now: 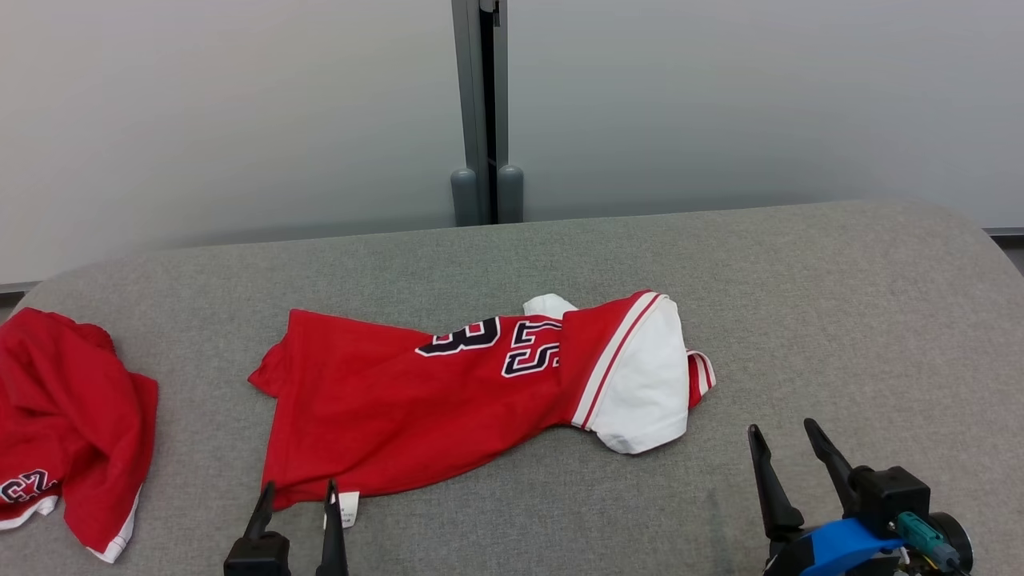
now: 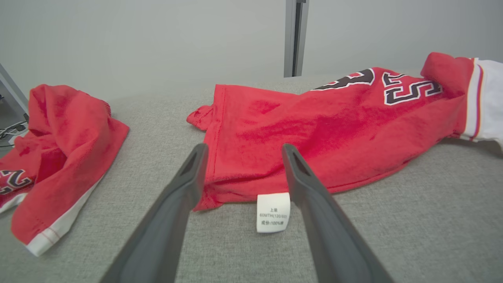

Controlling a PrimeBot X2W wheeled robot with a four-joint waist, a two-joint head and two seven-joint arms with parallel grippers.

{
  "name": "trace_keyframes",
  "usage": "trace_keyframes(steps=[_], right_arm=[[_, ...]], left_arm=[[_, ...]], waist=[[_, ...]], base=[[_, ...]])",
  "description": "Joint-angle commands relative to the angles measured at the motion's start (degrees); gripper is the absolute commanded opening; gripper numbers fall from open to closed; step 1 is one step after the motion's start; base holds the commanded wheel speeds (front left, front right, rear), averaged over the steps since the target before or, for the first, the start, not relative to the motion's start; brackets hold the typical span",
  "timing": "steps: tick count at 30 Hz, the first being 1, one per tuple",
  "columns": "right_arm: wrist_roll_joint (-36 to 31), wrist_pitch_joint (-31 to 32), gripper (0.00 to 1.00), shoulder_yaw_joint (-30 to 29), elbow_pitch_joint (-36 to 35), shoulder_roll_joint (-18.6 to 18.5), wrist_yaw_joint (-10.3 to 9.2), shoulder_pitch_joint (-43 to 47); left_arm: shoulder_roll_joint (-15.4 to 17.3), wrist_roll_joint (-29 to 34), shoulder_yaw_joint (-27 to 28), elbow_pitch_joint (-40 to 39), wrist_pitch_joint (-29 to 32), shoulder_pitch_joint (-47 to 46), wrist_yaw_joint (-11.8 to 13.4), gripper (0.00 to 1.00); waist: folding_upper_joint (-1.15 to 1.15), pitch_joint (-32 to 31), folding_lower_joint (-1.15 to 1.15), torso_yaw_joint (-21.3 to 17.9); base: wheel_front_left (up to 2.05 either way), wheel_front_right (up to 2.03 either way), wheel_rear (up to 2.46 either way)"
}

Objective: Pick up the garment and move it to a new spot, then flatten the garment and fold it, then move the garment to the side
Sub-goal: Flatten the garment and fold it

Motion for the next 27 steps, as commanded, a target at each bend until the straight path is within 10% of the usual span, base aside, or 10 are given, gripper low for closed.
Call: trace_keyframes(steps=[1, 27], right_arm=[[0.1, -0.2, 1.0, 0.0, 0.0, 0.1, -0.02, 0.3], [3.6, -0.2, 1.0, 4.9, -2.0, 0.0, -0.02, -5.8]], left_arm=[[0.2, 0.3, 0.3, 0.4, -0.2, 0.3, -0.2, 1.0], [1.5, -2.3, 6.4, 13.4, -0.2, -10.8, -1.1, 1.0]], waist=[[0.01, 0.1, 0.0, 0.1], [0.01, 9.1, 0.0, -1.3]], base=[[0.0, 0.0, 0.0], [0.0, 0.0, 0.0]])
